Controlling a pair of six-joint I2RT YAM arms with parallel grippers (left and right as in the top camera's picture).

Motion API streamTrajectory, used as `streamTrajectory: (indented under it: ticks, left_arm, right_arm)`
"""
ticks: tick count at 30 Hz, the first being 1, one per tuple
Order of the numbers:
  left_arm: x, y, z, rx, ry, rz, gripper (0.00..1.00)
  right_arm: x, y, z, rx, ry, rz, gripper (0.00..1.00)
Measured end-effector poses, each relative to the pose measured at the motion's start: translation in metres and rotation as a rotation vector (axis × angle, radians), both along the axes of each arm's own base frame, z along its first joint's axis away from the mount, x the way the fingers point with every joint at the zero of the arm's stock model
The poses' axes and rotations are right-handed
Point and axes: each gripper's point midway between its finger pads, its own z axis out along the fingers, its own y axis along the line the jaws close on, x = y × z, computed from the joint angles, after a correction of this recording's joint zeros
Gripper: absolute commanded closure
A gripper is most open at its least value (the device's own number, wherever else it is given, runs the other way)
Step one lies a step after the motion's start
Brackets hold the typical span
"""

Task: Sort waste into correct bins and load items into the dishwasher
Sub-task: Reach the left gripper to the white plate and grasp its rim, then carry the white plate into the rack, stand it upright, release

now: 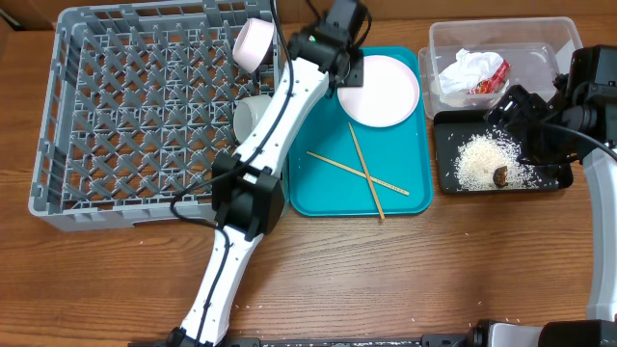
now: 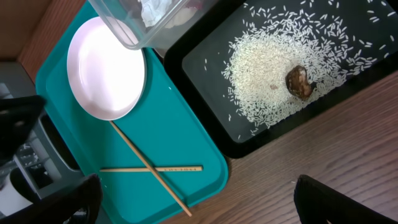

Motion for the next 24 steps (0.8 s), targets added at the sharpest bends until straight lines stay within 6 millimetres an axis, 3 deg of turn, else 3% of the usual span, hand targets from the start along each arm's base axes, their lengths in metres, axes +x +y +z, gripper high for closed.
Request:
streamTrajectory:
  ticks: [3,6,9,20,24]
  left_arm:
    - [-0.002,0.001,-0.043,0.009,0.075,0.061,0.5]
    - [-0.006,0.001,-0.067,0.026,0.111,0.093,0.5]
    - [-0.008,-0.001,-0.077,0.044,0.115,0.101,0.53]
    - [0.0,-0.008,-0.09,0.027,0.093,0.14,0.96]
    - [0.002,-0.008,-0.088,0.017,0.084,0.155,0.96]
  right_arm:
    - [0.0,0.0,0.0,0.0,0.0,0.0,0.0]
    - [0.0,0.0,0.0,0.0,0.0,0.0,0.0]
    - [0.0,0.0,0.0,0.0,0.0,0.0,0.0]
    - [0.0,0.0,0.0,0.001,0.0,0.0,0.0]
    - [0.0,0.0,0.0,0.0,0.0,0.0,0.0]
